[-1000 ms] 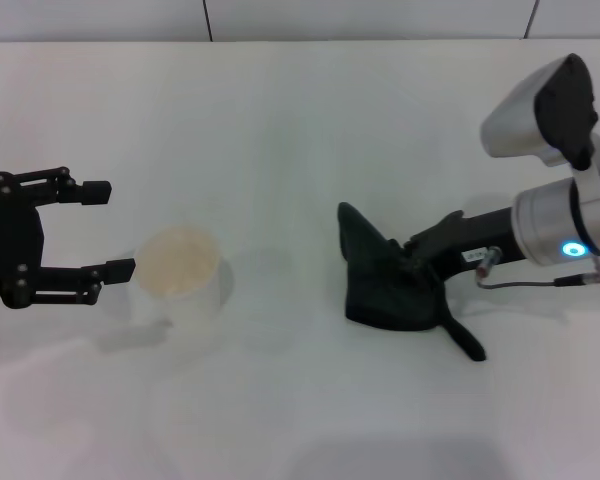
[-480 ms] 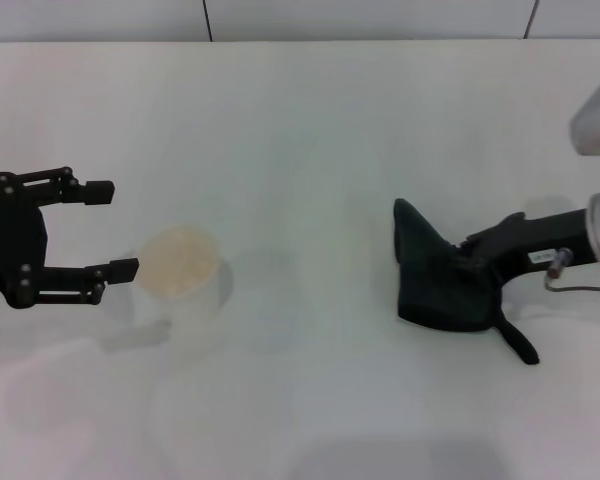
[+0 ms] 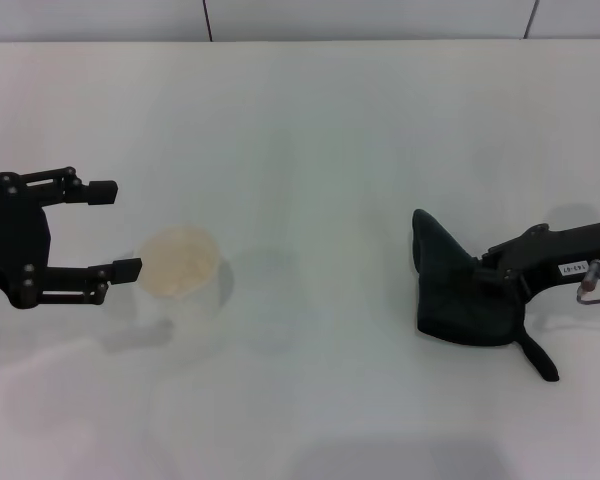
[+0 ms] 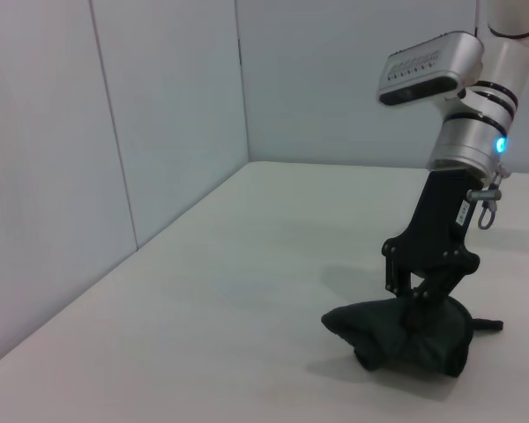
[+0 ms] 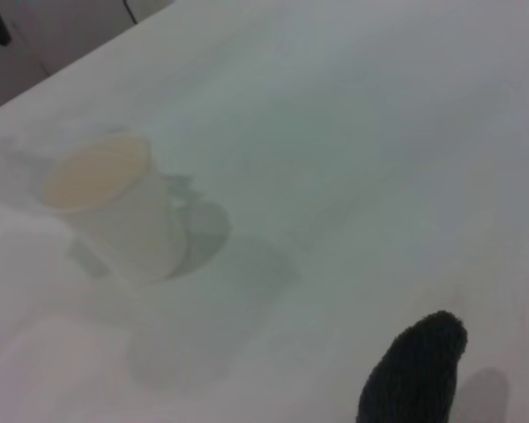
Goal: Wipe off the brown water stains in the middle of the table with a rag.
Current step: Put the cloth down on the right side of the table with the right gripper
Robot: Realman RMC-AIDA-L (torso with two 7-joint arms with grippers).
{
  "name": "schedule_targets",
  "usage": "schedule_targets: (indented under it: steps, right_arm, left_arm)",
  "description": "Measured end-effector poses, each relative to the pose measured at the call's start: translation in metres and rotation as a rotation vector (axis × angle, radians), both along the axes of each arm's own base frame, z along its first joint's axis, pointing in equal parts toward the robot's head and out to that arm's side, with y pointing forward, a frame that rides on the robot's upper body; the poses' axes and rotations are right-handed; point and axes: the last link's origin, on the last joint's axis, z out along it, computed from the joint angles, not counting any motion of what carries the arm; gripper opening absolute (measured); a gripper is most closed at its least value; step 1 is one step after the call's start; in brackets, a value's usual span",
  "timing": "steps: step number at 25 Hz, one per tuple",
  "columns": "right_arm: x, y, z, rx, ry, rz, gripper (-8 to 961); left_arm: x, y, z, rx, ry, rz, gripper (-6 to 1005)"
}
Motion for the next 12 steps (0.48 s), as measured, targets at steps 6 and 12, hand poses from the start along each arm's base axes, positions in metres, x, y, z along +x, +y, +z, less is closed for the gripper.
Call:
schedule_targets:
  steps: [6, 12]
  right_arm:
    - [-0.0007, -0.0002, 0.0012, 0.0, 0.012, -0.001, 241]
    - [-0.0011, 0.0016, 0.0037, 0.015, 0.02, 0.007, 248]
  left_arm:
    - [-0.0004, -0.0004, -0.0002, 0.0, 0.0, 0.002, 846]
    - [-0.0023, -0.0024, -0.0009, 0.002, 0.0, 0.005, 846]
